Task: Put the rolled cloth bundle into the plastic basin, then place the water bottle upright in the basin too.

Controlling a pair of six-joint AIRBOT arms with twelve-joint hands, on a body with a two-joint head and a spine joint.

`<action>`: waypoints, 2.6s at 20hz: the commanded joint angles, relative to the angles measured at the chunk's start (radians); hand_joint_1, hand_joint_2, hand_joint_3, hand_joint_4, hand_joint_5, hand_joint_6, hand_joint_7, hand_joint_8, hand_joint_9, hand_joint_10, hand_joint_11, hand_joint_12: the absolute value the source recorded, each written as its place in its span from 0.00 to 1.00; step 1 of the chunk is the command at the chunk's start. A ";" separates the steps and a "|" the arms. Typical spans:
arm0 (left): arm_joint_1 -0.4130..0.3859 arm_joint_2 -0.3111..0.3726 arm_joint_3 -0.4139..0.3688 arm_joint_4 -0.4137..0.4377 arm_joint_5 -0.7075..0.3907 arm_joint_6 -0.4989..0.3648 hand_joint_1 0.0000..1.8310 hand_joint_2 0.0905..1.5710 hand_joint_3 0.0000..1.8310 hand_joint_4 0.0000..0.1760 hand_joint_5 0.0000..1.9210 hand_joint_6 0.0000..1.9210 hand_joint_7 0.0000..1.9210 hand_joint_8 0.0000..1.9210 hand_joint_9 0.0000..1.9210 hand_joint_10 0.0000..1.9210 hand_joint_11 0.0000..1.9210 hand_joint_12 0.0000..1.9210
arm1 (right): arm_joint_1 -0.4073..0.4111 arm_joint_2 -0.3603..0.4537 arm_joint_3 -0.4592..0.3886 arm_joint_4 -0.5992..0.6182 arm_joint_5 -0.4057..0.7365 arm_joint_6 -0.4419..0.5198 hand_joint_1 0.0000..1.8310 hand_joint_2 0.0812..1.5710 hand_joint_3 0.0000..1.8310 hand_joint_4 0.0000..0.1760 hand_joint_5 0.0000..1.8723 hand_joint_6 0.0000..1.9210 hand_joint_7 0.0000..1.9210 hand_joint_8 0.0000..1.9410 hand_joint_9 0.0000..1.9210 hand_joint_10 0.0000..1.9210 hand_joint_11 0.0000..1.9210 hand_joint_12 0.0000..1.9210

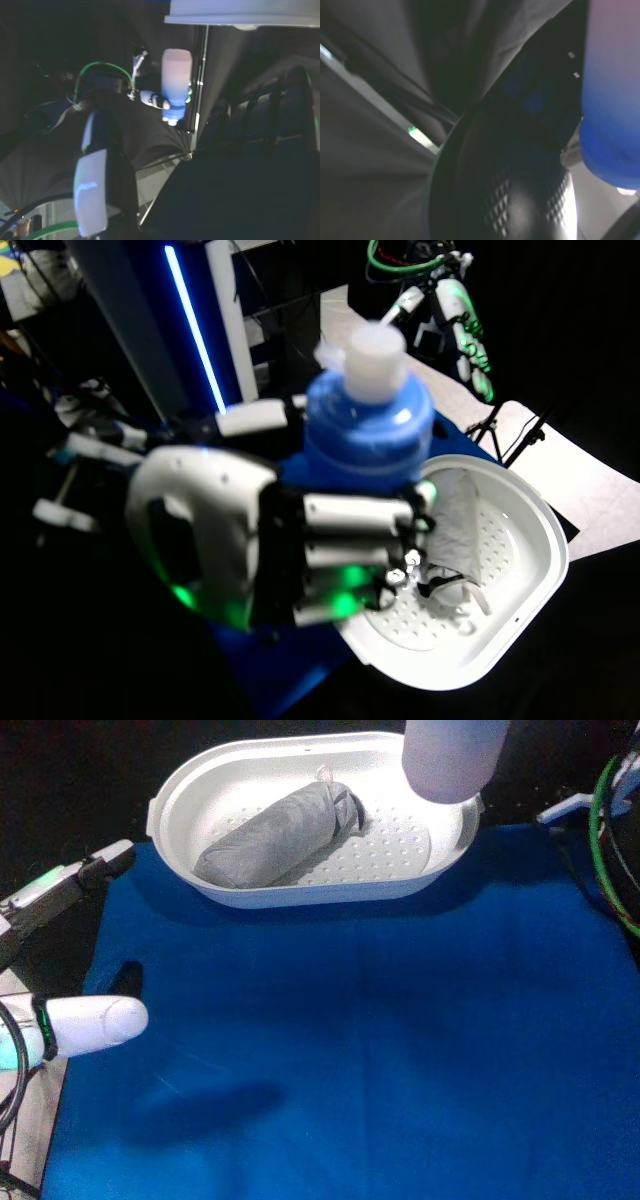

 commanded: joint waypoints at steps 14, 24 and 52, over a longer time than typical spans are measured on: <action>-0.011 -0.020 0.014 0.000 -0.149 -0.033 0.23 0.53 0.00 0.94 0.00 0.00 0.00 0.00 0.00 0.00 0.01 0.00 | -0.042 -0.149 0.115 0.097 0.094 0.044 0.63 0.72 0.00 0.00 0.47 0.59 0.50 0.70 0.55 0.88 0.54 0.98; -0.009 -0.048 0.033 0.006 -0.181 -0.056 0.25 0.55 0.00 1.00 0.00 0.00 0.00 0.00 0.00 0.00 0.00 0.00 | -0.094 -0.241 0.245 0.092 0.090 0.104 0.67 0.71 0.00 0.00 0.46 0.56 0.52 0.59 0.58 0.84 0.58 0.95; -0.008 -0.052 0.033 0.001 -0.188 -0.063 0.27 0.54 0.00 0.92 0.01 0.00 0.00 0.00 0.00 0.00 0.00 0.00 | -0.111 -0.229 0.241 0.092 0.100 0.104 0.46 0.62 0.00 0.24 0.28 0.00 0.36 0.00 0.44 0.02 0.28 0.43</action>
